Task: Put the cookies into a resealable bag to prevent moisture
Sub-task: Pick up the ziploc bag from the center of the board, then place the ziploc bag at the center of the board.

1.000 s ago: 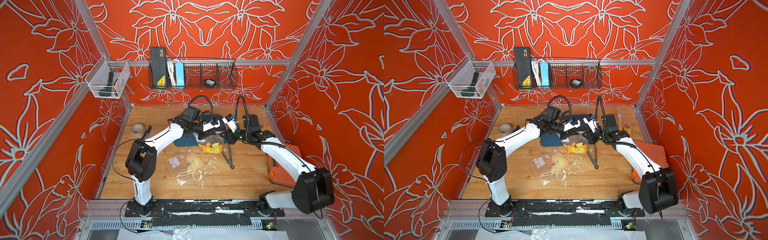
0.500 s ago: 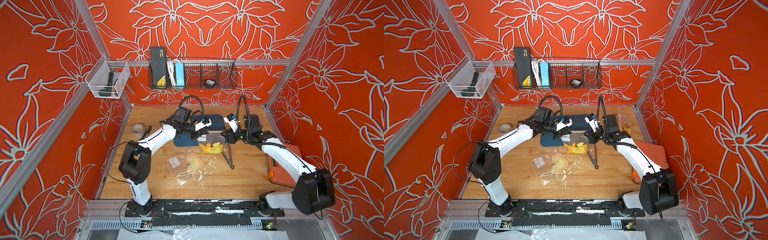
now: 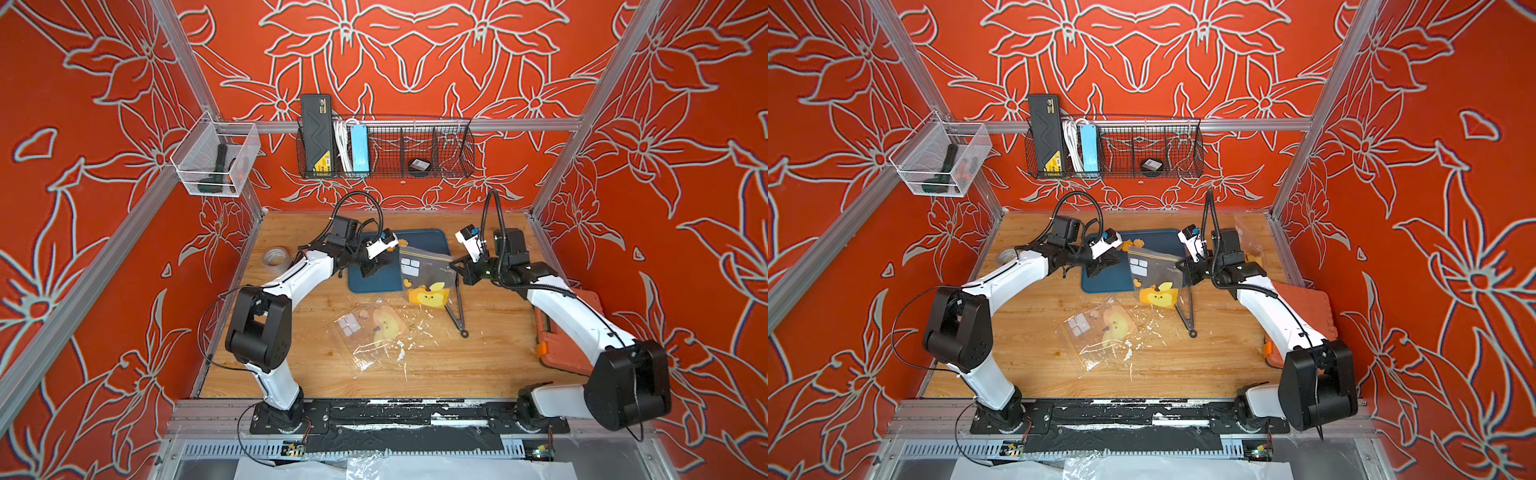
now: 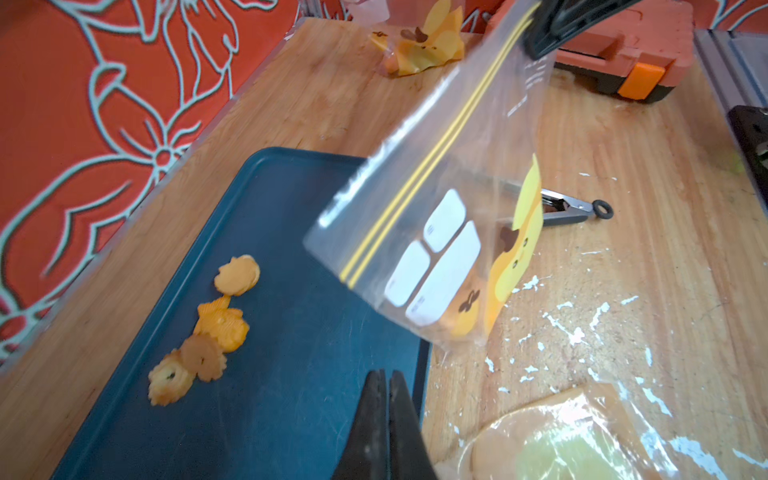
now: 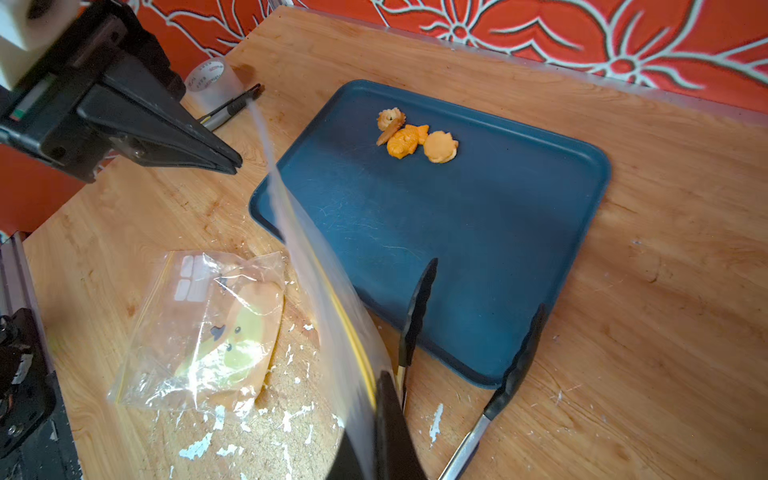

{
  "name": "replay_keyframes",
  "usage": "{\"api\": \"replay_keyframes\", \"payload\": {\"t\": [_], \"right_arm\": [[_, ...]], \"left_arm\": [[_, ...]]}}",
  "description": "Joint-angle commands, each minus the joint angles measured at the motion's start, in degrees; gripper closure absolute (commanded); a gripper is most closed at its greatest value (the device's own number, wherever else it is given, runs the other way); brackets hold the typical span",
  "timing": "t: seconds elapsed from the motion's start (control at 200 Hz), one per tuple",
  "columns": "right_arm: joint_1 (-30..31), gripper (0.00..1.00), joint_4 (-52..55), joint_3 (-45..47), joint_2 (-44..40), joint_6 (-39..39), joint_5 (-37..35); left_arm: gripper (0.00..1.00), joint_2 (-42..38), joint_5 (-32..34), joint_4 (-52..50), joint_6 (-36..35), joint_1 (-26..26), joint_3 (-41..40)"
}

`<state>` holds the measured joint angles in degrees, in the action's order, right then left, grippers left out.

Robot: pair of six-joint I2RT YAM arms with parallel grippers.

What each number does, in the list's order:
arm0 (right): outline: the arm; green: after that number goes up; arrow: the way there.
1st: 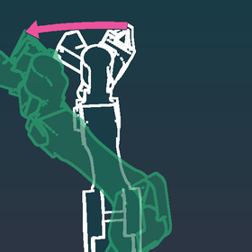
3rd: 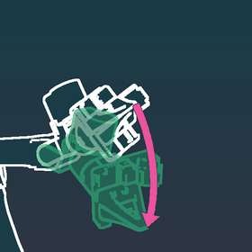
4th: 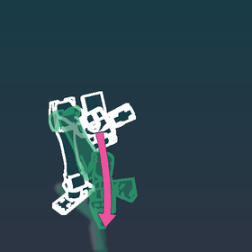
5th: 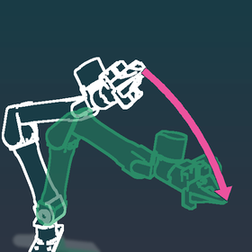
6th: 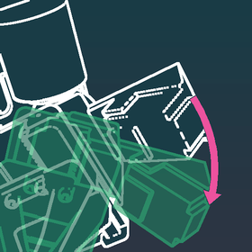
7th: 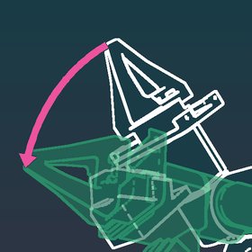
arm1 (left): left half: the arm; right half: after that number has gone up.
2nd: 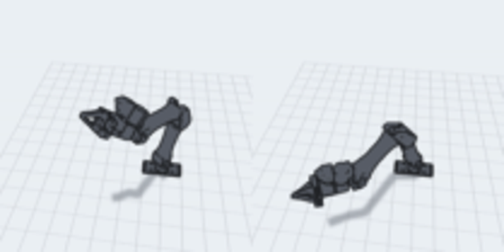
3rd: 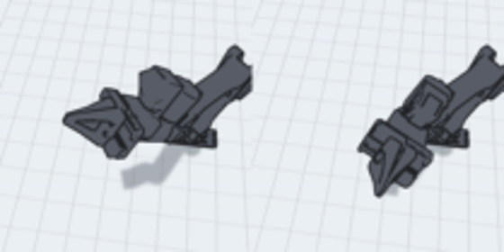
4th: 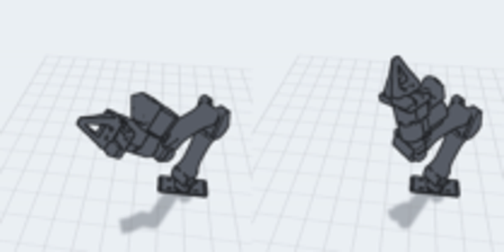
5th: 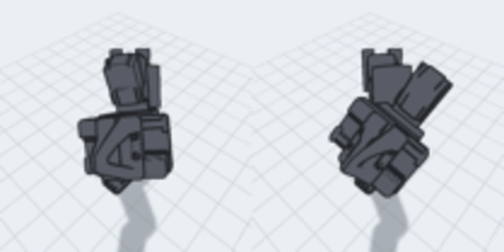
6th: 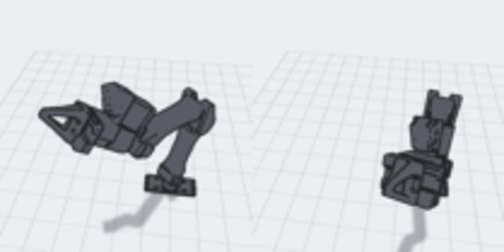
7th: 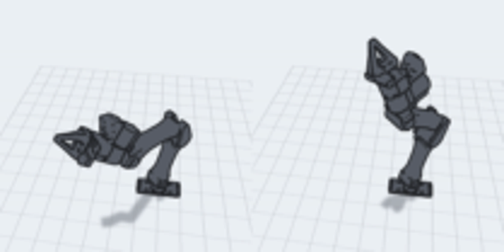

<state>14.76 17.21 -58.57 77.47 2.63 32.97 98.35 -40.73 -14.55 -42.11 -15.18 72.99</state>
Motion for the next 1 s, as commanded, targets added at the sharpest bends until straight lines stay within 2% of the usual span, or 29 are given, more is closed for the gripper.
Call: {"api": "replay_keyframes", "payload": {"t": [0.0,0.035,0.105,0.175,0.245,0.35,0.425,0.53,0.641,0.761,0.826,0.926,0.996], "right_arm": [[-0.28,1.00,-0.78,0.76,-1.36,0.33,0.25],[-0.32,1.00,-0.84,0.80,-1.38,0.59,1.03],[-0.24,1.00,-0.70,0.65,-1.48,0.49,1.78],[-0.18,1.00,-1.12,0.72,-1.87,0.12,2.16],[-0.09,1.00,-1.09,0.64,-2.35,-0.08,2.86],[0.52,1.00,-0.92,0.34,-3.57,-0.70,3.03],[0.95,1.00,-0.01,-0.67,-4.74,-1.90,2.00],[1.60,1.00,1.85,-3.39,-6.72,-5.19,-2.15],[2.23,1.00,5.62,-7.39,-7.46,-8.84,-7.51],[2.59,1.00,12.67,-12.89,-6.65,-9.75,-15.07],[2.53,1.00,17.40,-16.65,-5.43,-9.85,-21.58],[2.54,1.00,24.59,-23.09,-1.85,-9.02,-30.89],[2.47,1.00,29.61,-27.99,1.88,-8.13,-34.77]], "left_arm": [[1.00,-3.52,-0.69,1.72,1.51,1.32,-1.26],[1.00,-4.19,-1.20,3.29,2.92,1.61,-2.04],[0.89,-5.74,-2.85,7.30,6.74,2.36,-3.93],[0.64,-7.43,-4.05,11.77,11.41,2.35,-5.78],[0.50,-9.04,-3.78,17.19,17.89,2.35,-7.79],[0.34,-11.86,-3.27,21.71,22.32,2.35,-10.87],[0.21,-14.42,0.23,26.90,27.28,2.35,-14.14],[0.01,-17.20,10.11,31.98,35.45,2.35,-17.67],[0.00,-18.73,19.03,32.99,41.88,2.35,-19.29],[0.00,-19.66,24.27,31.36,47.59,2.36,-18.92],[0.00,-19.33,27.17,29.08,50.85,2.35,-17.81],[0.00,-16.70,26.97,21.42,52.61,2.35,-13.13],[0.00,-13.36,25.82,14.92,52.49,2.35,-8.36]]}}
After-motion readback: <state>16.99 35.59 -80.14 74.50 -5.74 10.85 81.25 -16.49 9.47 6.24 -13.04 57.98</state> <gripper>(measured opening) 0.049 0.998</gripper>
